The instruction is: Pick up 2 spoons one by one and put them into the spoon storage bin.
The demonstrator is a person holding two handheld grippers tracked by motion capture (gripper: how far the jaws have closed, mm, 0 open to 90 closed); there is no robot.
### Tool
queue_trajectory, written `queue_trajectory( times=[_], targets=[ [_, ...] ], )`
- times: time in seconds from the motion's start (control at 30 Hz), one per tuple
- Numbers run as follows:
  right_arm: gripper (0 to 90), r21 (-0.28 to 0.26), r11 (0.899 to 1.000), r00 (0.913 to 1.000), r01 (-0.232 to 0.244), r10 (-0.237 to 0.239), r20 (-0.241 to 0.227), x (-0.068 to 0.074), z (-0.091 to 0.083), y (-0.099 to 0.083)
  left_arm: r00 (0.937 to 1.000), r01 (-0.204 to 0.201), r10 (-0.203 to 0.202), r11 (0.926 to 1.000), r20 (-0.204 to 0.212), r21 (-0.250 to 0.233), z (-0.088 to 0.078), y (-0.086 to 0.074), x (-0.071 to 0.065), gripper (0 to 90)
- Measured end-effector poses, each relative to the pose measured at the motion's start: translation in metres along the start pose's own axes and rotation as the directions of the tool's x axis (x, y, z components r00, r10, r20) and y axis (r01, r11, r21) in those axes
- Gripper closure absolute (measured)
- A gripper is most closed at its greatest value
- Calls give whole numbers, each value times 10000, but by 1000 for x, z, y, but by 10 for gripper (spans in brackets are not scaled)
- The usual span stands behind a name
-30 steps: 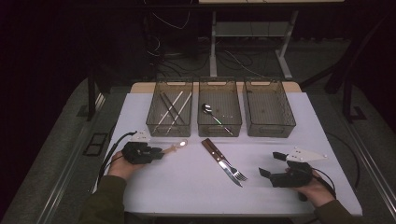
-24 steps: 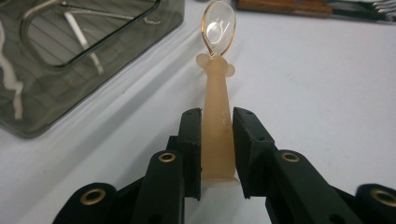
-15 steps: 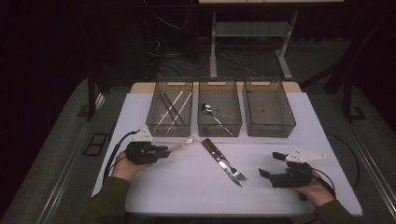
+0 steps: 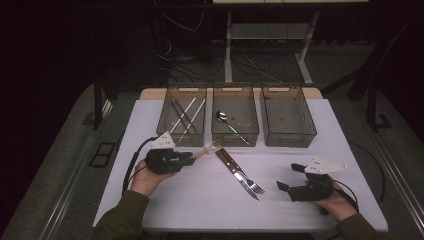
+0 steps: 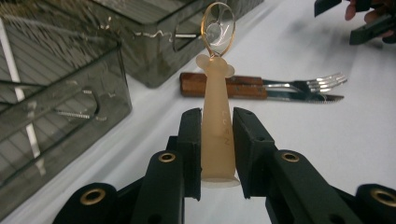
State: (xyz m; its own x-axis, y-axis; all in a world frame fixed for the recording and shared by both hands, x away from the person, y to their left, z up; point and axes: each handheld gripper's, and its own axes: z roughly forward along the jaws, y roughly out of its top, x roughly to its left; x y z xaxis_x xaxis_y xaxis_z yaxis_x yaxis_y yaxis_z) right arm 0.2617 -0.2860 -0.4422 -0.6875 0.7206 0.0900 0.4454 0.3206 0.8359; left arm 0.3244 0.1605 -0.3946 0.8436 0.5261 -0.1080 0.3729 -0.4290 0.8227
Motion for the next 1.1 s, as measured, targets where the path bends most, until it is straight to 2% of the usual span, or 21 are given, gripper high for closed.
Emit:
queue_trajectory(
  times=[0.4,0.63,0.77,0.9,1.0,1.03,1.1],
  targets=[
    [143,-40,10000,10000,-39,39,24,-1,-1,0,9999,39,-44,9992,-134,-408,20,30,-7,729],
    [143,-87,10000,10000,-45,46,15,-1,-2,0,9995,78,-96,9984,-310,-565,34,48,-4,729],
    [143,-65,10000,10000,-61,61,22,-1,-2,0,9993,-78,56,9981,-371,-605,44,59,-2,729],
    [143,-85,9999,10000,-87,87,23,-1,-2,0,9991,-42,17,9982,-425,-594,56,73,2,728],
    [143,-117,9999,10000,-76,77,27,-1,-2,0,9987,-197,181,9993,-482,-327,66,83,7,728],
    [143,-115,9999,10000,-79,79,24,-1,-2,0,9987,-50,30,9993,-508,-381,71,86,7,728],
    [143,-116,9999,10000,-83,83,13,-1,-2,0,9982,-121,108,9997,-593,-210,78,92,10,728]
  ],
)
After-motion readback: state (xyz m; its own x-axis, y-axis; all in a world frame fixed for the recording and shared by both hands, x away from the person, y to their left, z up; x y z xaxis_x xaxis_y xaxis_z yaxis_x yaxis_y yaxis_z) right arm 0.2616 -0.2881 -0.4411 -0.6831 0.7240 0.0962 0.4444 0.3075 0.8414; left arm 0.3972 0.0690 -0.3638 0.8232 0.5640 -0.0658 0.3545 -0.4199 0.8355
